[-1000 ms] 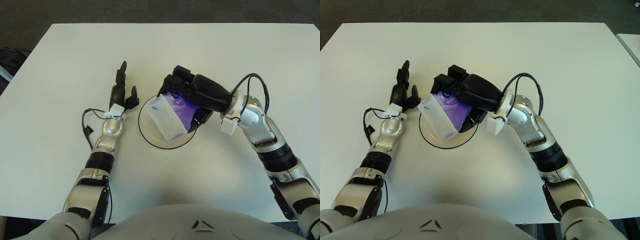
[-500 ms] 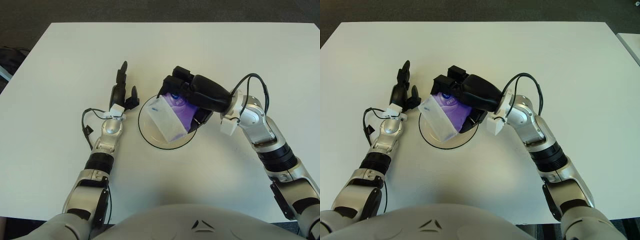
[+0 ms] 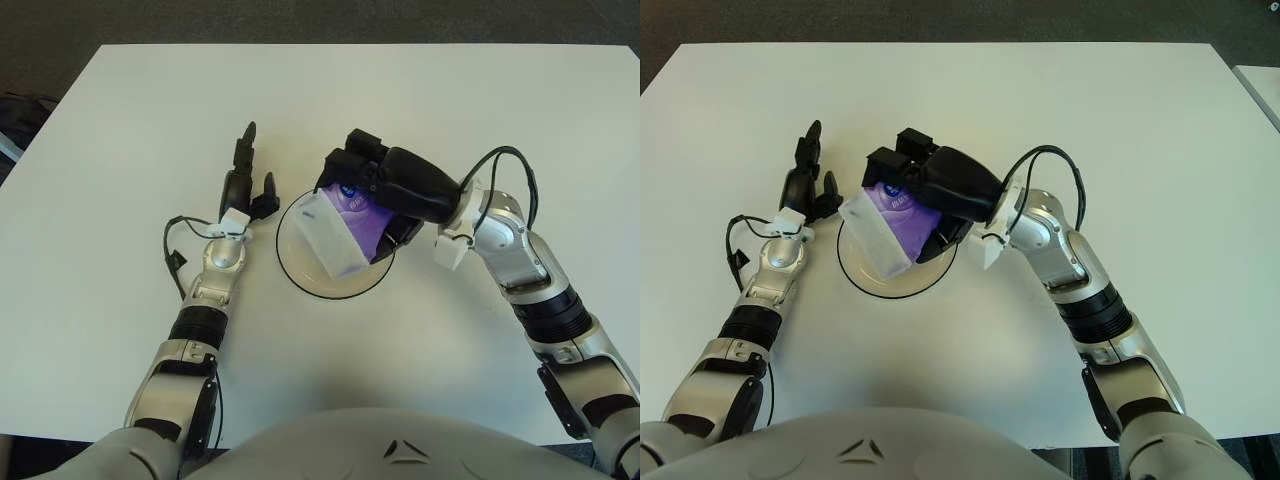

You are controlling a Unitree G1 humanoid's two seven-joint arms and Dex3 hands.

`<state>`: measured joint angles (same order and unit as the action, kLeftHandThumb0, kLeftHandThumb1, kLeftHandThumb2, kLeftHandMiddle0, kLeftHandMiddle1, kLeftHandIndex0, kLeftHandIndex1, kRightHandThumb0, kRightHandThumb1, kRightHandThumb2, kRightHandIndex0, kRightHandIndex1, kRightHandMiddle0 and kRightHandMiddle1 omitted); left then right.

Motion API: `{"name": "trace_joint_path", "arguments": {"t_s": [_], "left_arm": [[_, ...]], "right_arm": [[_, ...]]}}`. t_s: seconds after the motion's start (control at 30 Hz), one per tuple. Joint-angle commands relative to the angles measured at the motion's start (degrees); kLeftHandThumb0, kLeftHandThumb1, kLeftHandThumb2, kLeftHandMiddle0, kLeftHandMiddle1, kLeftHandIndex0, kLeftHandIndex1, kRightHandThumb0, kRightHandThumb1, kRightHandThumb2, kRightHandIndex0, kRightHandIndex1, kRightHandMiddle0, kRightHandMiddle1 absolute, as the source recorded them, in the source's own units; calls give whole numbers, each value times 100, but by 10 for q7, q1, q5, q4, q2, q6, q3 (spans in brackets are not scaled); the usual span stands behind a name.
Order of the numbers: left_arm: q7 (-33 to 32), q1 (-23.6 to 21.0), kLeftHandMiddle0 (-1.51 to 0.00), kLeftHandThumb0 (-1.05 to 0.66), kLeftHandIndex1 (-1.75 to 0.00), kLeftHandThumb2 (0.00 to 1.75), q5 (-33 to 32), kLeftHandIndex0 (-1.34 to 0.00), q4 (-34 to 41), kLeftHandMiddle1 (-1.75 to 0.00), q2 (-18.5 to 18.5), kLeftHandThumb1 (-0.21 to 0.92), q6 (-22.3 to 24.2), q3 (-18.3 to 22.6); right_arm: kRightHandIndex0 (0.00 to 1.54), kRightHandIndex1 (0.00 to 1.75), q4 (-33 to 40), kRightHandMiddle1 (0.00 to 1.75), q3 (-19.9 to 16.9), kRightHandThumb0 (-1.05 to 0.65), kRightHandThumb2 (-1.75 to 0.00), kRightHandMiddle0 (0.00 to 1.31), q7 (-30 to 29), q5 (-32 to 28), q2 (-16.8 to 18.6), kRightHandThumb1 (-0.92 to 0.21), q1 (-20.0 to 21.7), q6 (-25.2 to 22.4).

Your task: Put the tissue paper into the plate.

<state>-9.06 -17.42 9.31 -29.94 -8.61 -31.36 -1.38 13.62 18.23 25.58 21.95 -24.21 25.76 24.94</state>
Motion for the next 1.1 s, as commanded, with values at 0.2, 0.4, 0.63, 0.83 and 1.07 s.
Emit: {"name": "trace_joint_path", "arguments": {"t_s": [0.2,0.4,0.63,0.83,1.07], "left_arm": [[17,103,-19,-84,-20,101,-20,0,-99,-5,40,92,-80,-14],[12,103,-17,-87,-12,102,-22,0,-99,-3,44,92,-78,-13],[9,108,-16,-87,-11,101,-21,0,-103,-3,41,92,-54,-9],[7,105,-16,-85,-13,99,-14,0,-99,-2,40,92,-34,-12],[9,98,-15,-84,-17,98,-15,0,-108,-2,42,92,-33,-13]], "right_arm": [[0,32,12,37,-4,-96,-71,1,18,32,-16,-92,3,-19],[0,18,8,21,-5,-99,-78,0,9,52,-19,-92,3,-12],[0,15,3,19,-7,-99,-84,0,5,68,-24,-92,2,-7],[1,15,0,22,-7,-100,-89,0,6,76,-28,-92,3,-9],[4,15,-7,30,-9,-99,-92,0,6,78,-29,-92,5,-10]]}}
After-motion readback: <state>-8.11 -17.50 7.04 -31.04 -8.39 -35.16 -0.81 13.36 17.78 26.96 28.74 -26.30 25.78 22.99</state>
